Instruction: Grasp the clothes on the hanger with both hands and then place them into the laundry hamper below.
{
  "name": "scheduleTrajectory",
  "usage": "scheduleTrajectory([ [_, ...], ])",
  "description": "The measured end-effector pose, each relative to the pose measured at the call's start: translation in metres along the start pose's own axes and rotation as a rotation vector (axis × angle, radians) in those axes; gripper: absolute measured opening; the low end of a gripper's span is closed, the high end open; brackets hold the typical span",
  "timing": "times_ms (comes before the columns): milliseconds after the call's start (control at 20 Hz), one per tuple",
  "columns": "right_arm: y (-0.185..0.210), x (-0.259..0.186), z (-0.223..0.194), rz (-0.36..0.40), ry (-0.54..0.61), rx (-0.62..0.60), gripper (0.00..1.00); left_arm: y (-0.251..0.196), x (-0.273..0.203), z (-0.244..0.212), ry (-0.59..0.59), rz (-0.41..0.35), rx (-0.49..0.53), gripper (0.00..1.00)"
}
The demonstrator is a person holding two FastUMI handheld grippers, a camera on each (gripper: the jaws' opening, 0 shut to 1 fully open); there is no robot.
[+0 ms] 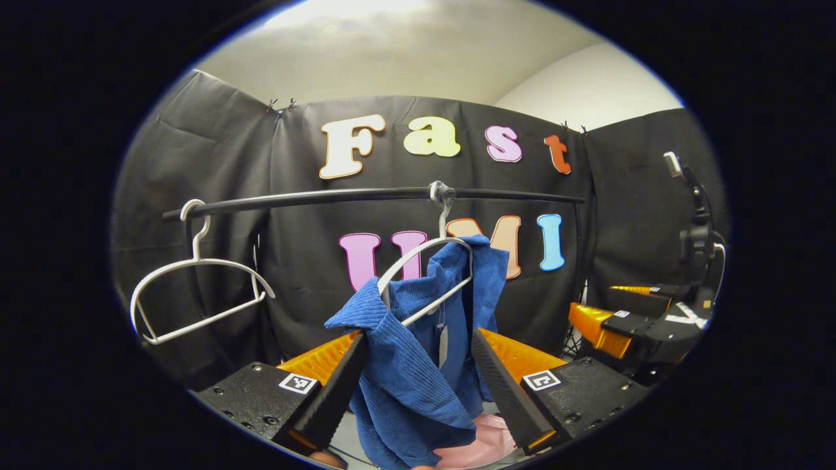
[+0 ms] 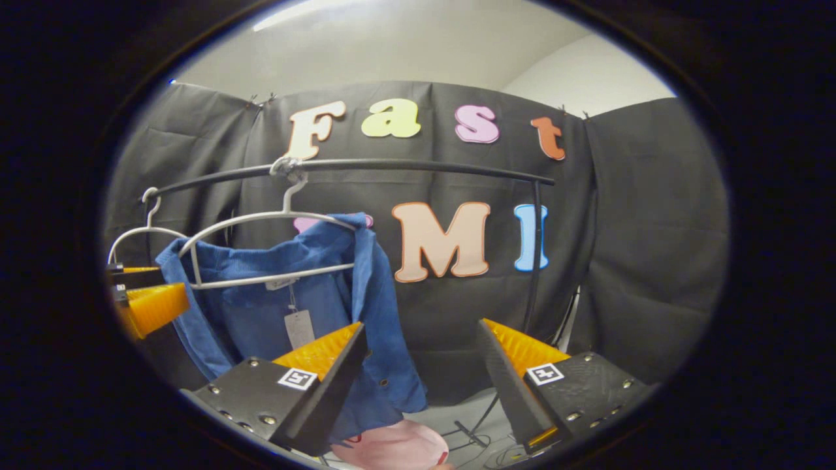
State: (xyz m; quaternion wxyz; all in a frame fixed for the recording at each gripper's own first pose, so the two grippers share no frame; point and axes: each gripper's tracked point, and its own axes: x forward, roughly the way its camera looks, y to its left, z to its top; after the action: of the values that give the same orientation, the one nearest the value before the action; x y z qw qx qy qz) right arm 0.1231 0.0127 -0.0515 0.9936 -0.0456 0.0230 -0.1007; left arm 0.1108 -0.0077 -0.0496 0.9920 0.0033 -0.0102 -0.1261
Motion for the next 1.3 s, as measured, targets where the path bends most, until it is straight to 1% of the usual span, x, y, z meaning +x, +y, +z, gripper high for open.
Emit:
scheduleTrajectory([
  [100, 0.016, 0.01, -0.006, 0.058, 0.002, -0.032, 1.0, 0.006, 0.007, -0.007, 0.009, 0.033, 0.014, 0.99],
  [200, 0.027, 0.024, -0.01, 0.117, 0.01, -0.047, 1.0, 0.01, 0.017, -0.012, 0.023, 0.087, 0.006, 0.99],
  [250, 0.03, 0.033, -0.013, 0.142, 0.021, -0.047, 0.98, 0.012, 0.019, -0.014, 0.037, 0.113, 0.004, 0.96],
  [300, 0.031, 0.041, -0.014, 0.165, 0.025, -0.045, 1.0, 0.015, 0.023, -0.017, 0.049, 0.138, 0.008, 0.96],
  [350, 0.032, 0.05, -0.013, 0.181, 0.021, -0.042, 1.0, 0.017, 0.027, -0.02, 0.052, 0.164, 0.014, 0.94],
  [400, 0.035, 0.06, -0.015, 0.2, 0.019, -0.035, 0.97, 0.021, 0.03, -0.022, 0.055, 0.194, 0.023, 0.93],
  [450, 0.037, 0.069, -0.017, 0.22, 0.024, -0.029, 0.97, 0.022, 0.033, -0.026, 0.061, 0.222, 0.034, 0.9],
  [500, 0.039, 0.08, -0.021, 0.239, 0.036, -0.02, 0.97, 0.021, 0.036, -0.028, 0.069, 0.247, 0.045, 0.9],
  [550, 0.041, 0.088, -0.024, 0.255, 0.046, -0.011, 0.99, 0.02, 0.039, -0.03, 0.074, 0.267, 0.056, 0.89],
  [650, 0.044, 0.102, -0.022, 0.284, 0.044, 0.013, 1.0, 0.02, 0.041, -0.033, 0.077, 0.302, 0.079, 0.89],
  [700, 0.045, 0.108, -0.023, 0.295, 0.043, 0.022, 0.97, 0.02, 0.041, -0.036, 0.086, 0.318, 0.09, 0.88],
  [750, 0.047, 0.114, -0.022, 0.307, 0.041, 0.028, 0.97, 0.022, 0.039, -0.044, 0.099, 0.333, 0.096, 0.87],
  [800, 0.048, 0.12, -0.024, 0.318, 0.04, 0.032, 1.0, 0.023, 0.037, -0.052, 0.116, 0.349, 0.089, 0.87],
  [850, 0.05, 0.125, -0.025, 0.326, 0.038, 0.033, 1.0, 0.019, 0.038, -0.063, 0.14, 0.352, 0.073, 0.83],
  [900, 0.051, 0.131, -0.027, 0.334, 0.042, 0.034, 1.0, 0.017, 0.039, -0.077, 0.179, 0.36, 0.059, 0.83],
  [950, 0.053, 0.135, -0.03, 0.344, 0.052, 0.037, 0.97, 0.021, 0.039, -0.089, 0.218, 0.383, 0.055, 0.83],
  [1000, 0.057, 0.139, -0.032, 0.356, 0.06, 0.042, 1.0, 0.027, 0.037, -0.096, 0.248, 0.407, 0.052, 0.83],
  [1050, 0.06, 0.143, -0.033, 0.366, 0.063, 0.044, 1.0, 0.029, 0.036, -0.097, 0.253, 0.424, 0.042, 0.84],
  [1100, 0.063, 0.146, -0.031, 0.372, 0.064, 0.044, 0.97, 0.031, 0.037, -0.093, 0.24, 0.434, 0.037, 0.82],
  [1150, 0.065, 0.148, -0.029, 0.377, 0.061, 0.043, 0.97, 0.031, 0.038, -0.087, 0.225, 0.434, 0.03, 0.8],
  [1300, 0.067, 0.152, -0.018, 0.382, 0.03, 0.044, 0.97, 0.028, 0.035, -0.074, 0.192, 0.422, 0.03, 0.78],
])
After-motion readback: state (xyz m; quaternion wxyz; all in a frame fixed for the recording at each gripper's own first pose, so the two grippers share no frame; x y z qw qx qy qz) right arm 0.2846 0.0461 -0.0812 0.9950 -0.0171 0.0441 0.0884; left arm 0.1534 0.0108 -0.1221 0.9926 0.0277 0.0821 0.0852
